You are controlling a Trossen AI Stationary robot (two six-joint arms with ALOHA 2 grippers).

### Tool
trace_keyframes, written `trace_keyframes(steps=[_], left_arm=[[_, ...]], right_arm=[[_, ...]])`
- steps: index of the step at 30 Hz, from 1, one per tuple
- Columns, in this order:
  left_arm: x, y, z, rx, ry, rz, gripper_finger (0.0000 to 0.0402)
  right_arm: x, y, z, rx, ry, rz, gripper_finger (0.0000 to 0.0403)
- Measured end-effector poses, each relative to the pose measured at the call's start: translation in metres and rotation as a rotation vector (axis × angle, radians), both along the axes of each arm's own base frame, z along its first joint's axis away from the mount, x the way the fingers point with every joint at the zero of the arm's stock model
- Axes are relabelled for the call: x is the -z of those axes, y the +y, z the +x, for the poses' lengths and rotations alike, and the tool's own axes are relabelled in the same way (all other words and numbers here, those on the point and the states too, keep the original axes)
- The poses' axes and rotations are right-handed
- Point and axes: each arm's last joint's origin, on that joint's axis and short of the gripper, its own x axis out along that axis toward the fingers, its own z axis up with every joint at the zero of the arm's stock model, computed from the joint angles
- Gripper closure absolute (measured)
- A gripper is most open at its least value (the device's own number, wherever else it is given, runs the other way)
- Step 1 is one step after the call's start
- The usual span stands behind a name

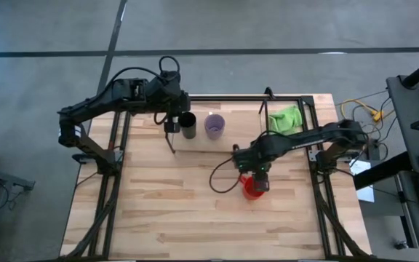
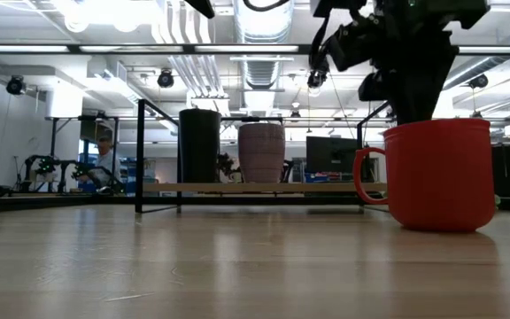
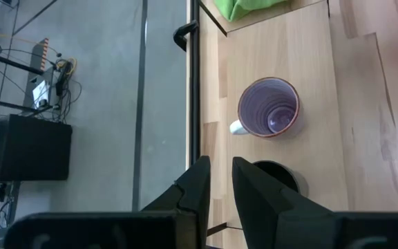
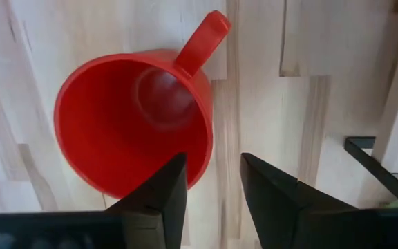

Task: Stack small to large cups/mugs on shelf
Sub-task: Put the orange mug on the shelf

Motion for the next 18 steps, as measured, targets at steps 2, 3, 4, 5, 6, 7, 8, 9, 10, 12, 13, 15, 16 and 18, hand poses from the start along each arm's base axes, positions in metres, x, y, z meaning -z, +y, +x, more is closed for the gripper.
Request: trace_keyframes(steps=[2, 3, 4, 5, 6, 7, 8, 9, 10, 12, 13, 15, 16, 18], left_arm=[[-0.0002, 0.0, -0.0001, 0.0, -0.001, 0.0, 0.0353], [-0.0002, 0.0, -0.0001, 0.0, -0.001, 0.0, 0.0353], [-0.0001, 0.0, -0.0001, 0.0, -0.001, 0.0, 0.0353], [-0.0001, 0.0, -0.0001, 0.0, 0.0, 0.0, 0.0353], [0.0, 0.0, -0.0001, 0.0, 0.0, 0.0, 0.0353], [0.0, 0.0, -0.0001, 0.0, 0.0, 0.0, 0.0353], [-0.0001, 0.0001, -0.0001, 0.0, 0.0, 0.0, 0.0353], [-0.0001, 0.0001, -0.0001, 0.0, -0.001, 0.0, 0.0353], [-0.0001, 0.0001, -0.0001, -0.001, -0.001, 0.0, 0.0353], [-0.0001, 0.0001, -0.0001, -0.001, -0.001, 0.0, 0.0353], [-0.0001, 0.0001, -0.0001, -0.001, -0.002, -0.001, 0.0353], [-0.0001, 0.0001, -0.0001, -0.002, -0.002, -0.002, 0.0353], [-0.0001, 0.0001, -0.0001, -0.003, -0.003, -0.002, 0.0353], [-0.0002, 0.0002, 0.0, -0.003, -0.005, -0.002, 0.0353]], right_arm=[[0.0026, 0.0002, 0.0014, 0.0, 0.007, 0.0, 0.0274], [0.0031, 0.0003, 0.0016, 0.0, 0.01, 0.003, 0.0275], [0.0033, 0.0004, 0.0018, 0.0, 0.01, 0.005, 0.0275], [0.0033, 0.0004, 0.0021, 0.001, 0.007, 0.005, 0.0275], [0.0021, 0.0004, 0.0016, 0.003, 0.002, 0.006, 0.0275], [0.0015, 0.0004, 0.0018, 0.004, -0.005, 0.007, 0.0275], [0.0005, 0.0005, 0.0026, 0.004, -0.021, 0.009, 0.0275], [-0.0008, 0.0006, 0.0029, 0.005, -0.035, 0.011, 0.0275], [-0.0014, 0.0006, 0.0029, 0.005, -0.04, 0.012, 0.0275], [-0.0015, 0.0006, 0.0029, 0.005, -0.041, 0.012, 0.0275], [-0.0008, 0.0006, 0.0029, 0.003, -0.042, 0.012, 0.0275], [0.0008, 0.0005, 0.0025, 0.002, -0.04, 0.012, 0.0275], [0.0016, 0.0006, 0.0029, 0.002, -0.044, 0.013, 0.0275], [0.0024, 0.0006, 0.0034, 0.001, -0.05, 0.013, 0.0275]])
